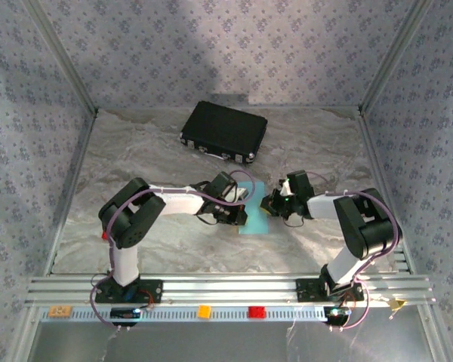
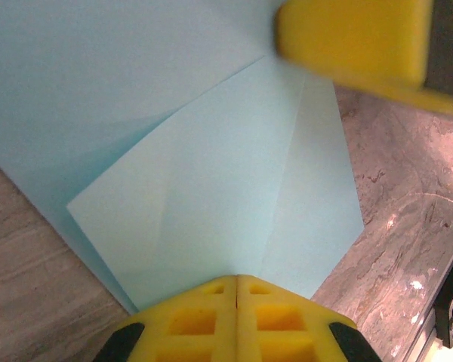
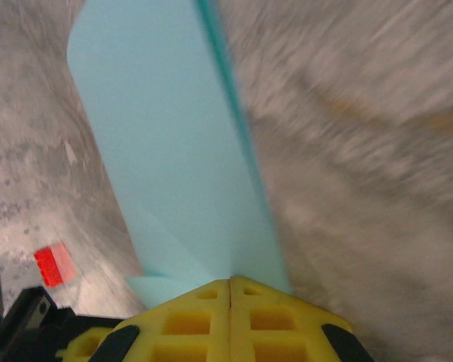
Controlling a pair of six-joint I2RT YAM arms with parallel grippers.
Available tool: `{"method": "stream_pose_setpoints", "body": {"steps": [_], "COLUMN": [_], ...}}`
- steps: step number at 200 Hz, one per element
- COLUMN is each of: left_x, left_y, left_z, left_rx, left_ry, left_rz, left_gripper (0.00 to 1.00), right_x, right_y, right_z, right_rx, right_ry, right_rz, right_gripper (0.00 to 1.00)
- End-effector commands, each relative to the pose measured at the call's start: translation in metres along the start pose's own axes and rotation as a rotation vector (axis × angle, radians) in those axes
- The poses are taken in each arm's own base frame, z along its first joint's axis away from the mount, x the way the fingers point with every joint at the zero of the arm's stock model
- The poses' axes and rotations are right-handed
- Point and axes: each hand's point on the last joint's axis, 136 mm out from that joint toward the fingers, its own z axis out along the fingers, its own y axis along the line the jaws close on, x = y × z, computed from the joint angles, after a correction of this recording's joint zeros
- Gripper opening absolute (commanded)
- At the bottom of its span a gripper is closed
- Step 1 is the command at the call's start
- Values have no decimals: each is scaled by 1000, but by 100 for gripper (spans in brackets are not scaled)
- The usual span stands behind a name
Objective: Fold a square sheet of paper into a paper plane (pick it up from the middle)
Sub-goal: Fold the triangle a second time at the center of the table.
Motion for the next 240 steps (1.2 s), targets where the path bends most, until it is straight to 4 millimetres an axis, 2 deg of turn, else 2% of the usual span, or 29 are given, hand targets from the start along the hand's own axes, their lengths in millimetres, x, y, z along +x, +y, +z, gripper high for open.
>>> {"method": "stream_pose_setpoints", "body": {"steps": [1, 38, 54, 93, 120, 157, 205, 222, 240], "left_x": [23, 15, 12, 9, 8, 8, 5, 0, -9], "left_y": [21, 13, 9, -1, -7, -10, -18, -24, -33], "left_z": [3, -3, -5, -10, -10, -6, -6, -10, -18], "left_rx": [-65, -64, -59, -59, -44, -41, -14, -2, 4], "left_ry": [59, 28, 17, 1, 14, 26, 24, 8, -21], "left_rz": [-58, -43, -34, -6, -9, -13, -1, 11, 34], "left_gripper": [0, 0, 0, 0, 0, 0, 0, 1, 6], "right_x": [-16, -27, -27, -13, -2, 7, 6, 7, 9], "right_y": [-2, 18, 20, 18, 17, 13, 19, 20, 18], "right_z": [-12, -39, -54, -94, -112, -118, -121, -120, -121], "right_rx": [9, 23, 63, 174, 198, 187, 181, 188, 203], "right_ry": [-46, -140, -187, -287, -324, -341, -340, -350, -383], "right_rz": [-2, 23, 69, 146, 161, 175, 126, 68, -2], "right_gripper": [7, 8, 9, 13, 15, 16, 17, 21, 32]}}
